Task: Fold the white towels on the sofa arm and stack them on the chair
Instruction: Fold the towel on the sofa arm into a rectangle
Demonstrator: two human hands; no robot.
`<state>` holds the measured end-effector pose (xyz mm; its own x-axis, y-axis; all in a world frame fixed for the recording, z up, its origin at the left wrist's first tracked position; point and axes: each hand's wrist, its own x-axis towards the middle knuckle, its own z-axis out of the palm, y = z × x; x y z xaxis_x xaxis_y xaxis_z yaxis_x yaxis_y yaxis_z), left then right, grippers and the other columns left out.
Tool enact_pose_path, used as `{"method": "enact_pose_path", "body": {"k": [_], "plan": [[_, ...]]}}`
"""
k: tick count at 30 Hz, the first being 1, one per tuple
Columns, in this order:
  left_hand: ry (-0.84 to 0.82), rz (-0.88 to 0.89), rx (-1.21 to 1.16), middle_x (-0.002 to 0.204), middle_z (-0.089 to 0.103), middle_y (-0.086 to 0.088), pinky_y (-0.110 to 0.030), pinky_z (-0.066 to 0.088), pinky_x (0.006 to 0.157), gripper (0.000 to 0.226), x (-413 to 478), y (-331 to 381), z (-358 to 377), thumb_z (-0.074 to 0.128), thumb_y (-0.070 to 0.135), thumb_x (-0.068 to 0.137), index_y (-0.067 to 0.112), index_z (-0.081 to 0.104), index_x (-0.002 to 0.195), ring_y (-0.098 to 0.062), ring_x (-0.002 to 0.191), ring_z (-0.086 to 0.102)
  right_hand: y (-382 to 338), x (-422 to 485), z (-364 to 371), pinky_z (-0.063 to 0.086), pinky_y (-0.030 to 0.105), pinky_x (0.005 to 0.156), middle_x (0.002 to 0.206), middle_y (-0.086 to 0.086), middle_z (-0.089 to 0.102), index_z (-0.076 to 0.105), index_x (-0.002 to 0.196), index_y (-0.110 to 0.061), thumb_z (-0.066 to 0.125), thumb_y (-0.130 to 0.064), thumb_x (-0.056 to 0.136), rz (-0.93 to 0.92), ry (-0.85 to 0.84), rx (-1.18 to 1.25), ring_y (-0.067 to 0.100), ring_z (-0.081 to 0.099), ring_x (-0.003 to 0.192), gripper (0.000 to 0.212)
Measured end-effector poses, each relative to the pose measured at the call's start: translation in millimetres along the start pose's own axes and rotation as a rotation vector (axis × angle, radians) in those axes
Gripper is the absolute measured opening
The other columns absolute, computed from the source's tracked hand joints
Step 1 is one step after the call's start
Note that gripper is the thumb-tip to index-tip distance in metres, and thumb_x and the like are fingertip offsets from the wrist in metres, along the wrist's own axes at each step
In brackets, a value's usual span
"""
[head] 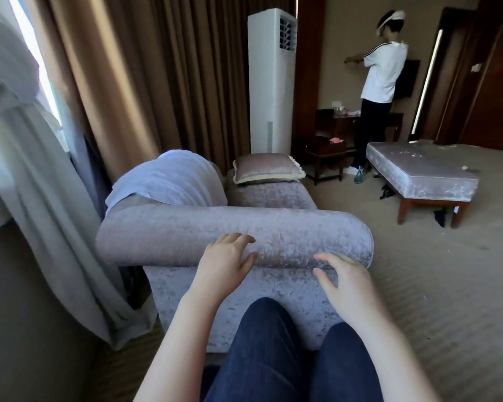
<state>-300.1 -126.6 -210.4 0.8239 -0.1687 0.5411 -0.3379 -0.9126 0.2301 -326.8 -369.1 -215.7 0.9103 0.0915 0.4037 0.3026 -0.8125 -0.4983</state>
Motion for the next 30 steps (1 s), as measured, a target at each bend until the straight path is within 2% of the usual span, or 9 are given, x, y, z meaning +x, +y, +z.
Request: {"method": "enact_pose_path", "body": {"k": [8,14,22,30], "plan": [[0.017,-0.102,0.047,0.123,0.063,-0.002,-0.040,0.047,0.090,0.031,-6.5,-20.3,-16.2,0.056,0.030,0.096,0.016,0.061,0.123,-0.023,0.112,0.058,-18.5,13.7,17.1,0.040,0.024,0.088,0.125,-0.007,0.059,0.060,0.127,-0.024,0.054,-0.030,0.097,-0.087,-0.068,0.023,0.014,0.051,0.117,0.031],[0.047,-0.130,0.088,0.118,0.066,-0.003,-0.038,0.048,0.085,0.029,-20.2,-20.3,-15.7,0.061,0.027,0.093,0.013,0.063,0.119,-0.026,0.108,0.059,-17.4,22.4,24.4,0.037,0.022,0.080,0.121,-0.006,0.062,0.061,0.126,-0.023,0.057,-0.028,0.096,-0.147,-0.053,0.052,0.013,0.054,0.109,0.030],[0.075,-0.157,0.168,0.121,0.065,-0.001,-0.035,0.043,0.085,0.030,-19.4,-25.3,-30.5,0.060,0.029,0.093,0.015,0.063,0.120,-0.024,0.110,0.057,-25.5,41.3,28.4,0.047,0.033,0.092,0.125,-0.003,0.061,0.060,0.126,-0.022,0.055,-0.029,0.097,-0.207,-0.089,0.075,0.017,0.052,0.118,0.031],[0.040,-0.174,0.226,0.126,0.062,-0.001,-0.035,0.042,0.089,0.033,-6.5,-38.0,-38.0,0.057,0.031,0.095,0.016,0.060,0.125,-0.023,0.115,0.054,-28.8,70.0,37.5,0.044,0.030,0.090,0.124,0.000,0.062,0.061,0.125,-0.019,0.055,-0.025,0.097,-0.274,-0.118,0.055,0.018,0.052,0.118,0.030]]}}
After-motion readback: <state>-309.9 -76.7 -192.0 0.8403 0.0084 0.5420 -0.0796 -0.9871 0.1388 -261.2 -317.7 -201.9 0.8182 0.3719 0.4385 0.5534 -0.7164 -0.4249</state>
